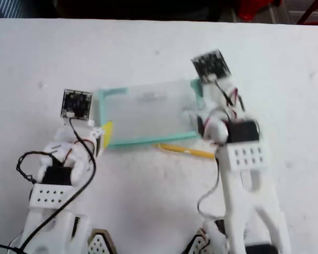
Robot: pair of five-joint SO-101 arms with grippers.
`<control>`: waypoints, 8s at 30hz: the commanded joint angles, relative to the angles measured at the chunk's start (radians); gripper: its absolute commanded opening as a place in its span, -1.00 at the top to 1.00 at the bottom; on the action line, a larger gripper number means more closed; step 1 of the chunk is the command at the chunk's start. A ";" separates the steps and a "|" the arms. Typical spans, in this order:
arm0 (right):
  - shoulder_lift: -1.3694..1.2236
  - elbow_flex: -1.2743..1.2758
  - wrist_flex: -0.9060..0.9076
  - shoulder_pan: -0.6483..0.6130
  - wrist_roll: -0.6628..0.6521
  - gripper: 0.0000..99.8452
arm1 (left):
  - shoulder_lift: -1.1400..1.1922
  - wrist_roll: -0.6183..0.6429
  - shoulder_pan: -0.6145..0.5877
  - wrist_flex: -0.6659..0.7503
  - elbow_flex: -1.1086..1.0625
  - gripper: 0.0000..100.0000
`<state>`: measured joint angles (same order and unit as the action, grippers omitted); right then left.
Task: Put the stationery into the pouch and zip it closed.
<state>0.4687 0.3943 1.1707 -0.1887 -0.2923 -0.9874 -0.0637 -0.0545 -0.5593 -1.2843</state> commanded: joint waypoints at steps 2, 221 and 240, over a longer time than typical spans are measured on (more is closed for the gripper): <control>-0.291 -0.299 0.050 -0.007 0.011 0.36 | -0.007 0.011 -0.004 0.023 0.006 0.50; -0.427 -1.069 0.176 -0.456 -0.152 0.97 | -0.828 -0.272 0.005 -0.881 0.436 0.30; -0.097 -0.885 0.549 -0.587 -0.161 0.97 | -0.829 -0.278 -0.122 -0.882 0.456 0.31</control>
<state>0.2478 -0.5631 1.6970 -0.7795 -0.4427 -1.8190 -0.3445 -0.1112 -1.4400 -0.8485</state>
